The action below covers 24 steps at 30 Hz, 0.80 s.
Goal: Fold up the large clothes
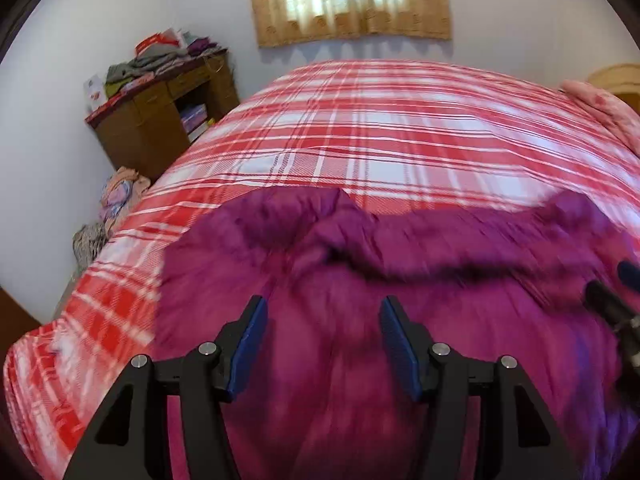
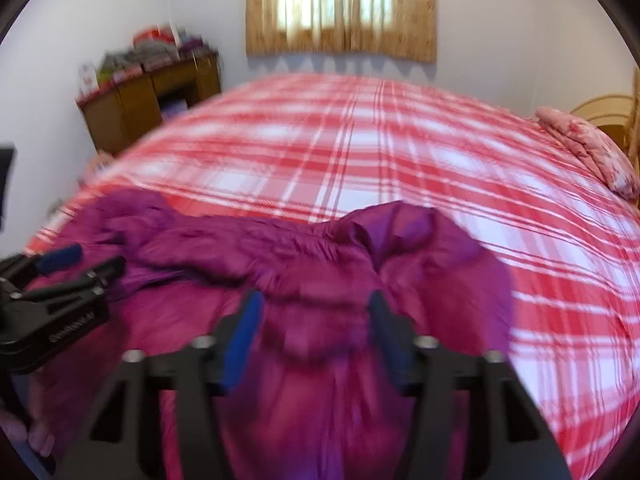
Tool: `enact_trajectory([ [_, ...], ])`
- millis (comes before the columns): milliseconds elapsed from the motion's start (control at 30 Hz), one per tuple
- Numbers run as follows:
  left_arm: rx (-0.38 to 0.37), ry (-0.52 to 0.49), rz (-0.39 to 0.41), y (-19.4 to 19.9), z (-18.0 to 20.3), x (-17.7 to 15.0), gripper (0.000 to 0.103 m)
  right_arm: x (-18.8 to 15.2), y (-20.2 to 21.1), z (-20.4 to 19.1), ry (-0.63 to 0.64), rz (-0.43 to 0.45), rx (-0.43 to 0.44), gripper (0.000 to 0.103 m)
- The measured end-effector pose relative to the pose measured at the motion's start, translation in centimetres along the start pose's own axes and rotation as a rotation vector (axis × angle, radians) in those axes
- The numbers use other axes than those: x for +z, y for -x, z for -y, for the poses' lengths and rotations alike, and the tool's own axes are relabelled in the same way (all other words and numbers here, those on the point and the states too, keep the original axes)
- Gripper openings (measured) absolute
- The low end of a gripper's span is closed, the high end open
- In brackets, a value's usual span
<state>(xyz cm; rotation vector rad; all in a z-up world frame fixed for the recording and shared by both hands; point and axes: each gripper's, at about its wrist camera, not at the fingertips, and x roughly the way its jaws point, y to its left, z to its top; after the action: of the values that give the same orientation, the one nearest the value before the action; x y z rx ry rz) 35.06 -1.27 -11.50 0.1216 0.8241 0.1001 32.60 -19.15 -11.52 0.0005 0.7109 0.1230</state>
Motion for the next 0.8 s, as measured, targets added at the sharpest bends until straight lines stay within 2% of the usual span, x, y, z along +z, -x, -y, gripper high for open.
enact_trajectory([
  [133,-0.101,-0.045,0.077,8.4,-1.9,-4.8,0.060,-3.9,9.6,1.3,0.020,0.083,0.005,0.064],
  [267,-0.147,-0.042,0.106,15.0,-5.0,-10.7,0.071,-8.7,17.6,4.0,0.028,0.103,-0.020,0.064],
  [433,-0.171,0.104,0.044,20.1,-11.1,-19.3,0.074,-14.7,26.3,7.8,-0.033,0.099,-0.062,0.065],
  [500,-0.164,0.166,0.012,20.6,-12.7,-21.6,0.076,-16.5,28.5,8.8,-0.053,0.077,-0.056,0.072],
  [567,-0.158,0.243,-0.034,20.7,-14.1,-24.7,0.077,-18.2,29.6,9.2,-0.071,0.050,-0.018,0.078],
  [633,-0.155,0.291,-0.073,20.3,-14.7,-26.8,0.077,-19.3,29.2,8.8,-0.078,0.024,0.013,0.078],
  [733,-0.167,0.329,-0.104,19.7,-14.6,-28.4,0.077,-20.9,26.8,7.0,-0.052,-0.059,0.056,0.078],
  [800,-0.172,0.316,-0.112,19.3,-14.1,-28.8,0.077,-22.1,25.2,5.5,-0.022,-0.106,0.084,0.078],
])
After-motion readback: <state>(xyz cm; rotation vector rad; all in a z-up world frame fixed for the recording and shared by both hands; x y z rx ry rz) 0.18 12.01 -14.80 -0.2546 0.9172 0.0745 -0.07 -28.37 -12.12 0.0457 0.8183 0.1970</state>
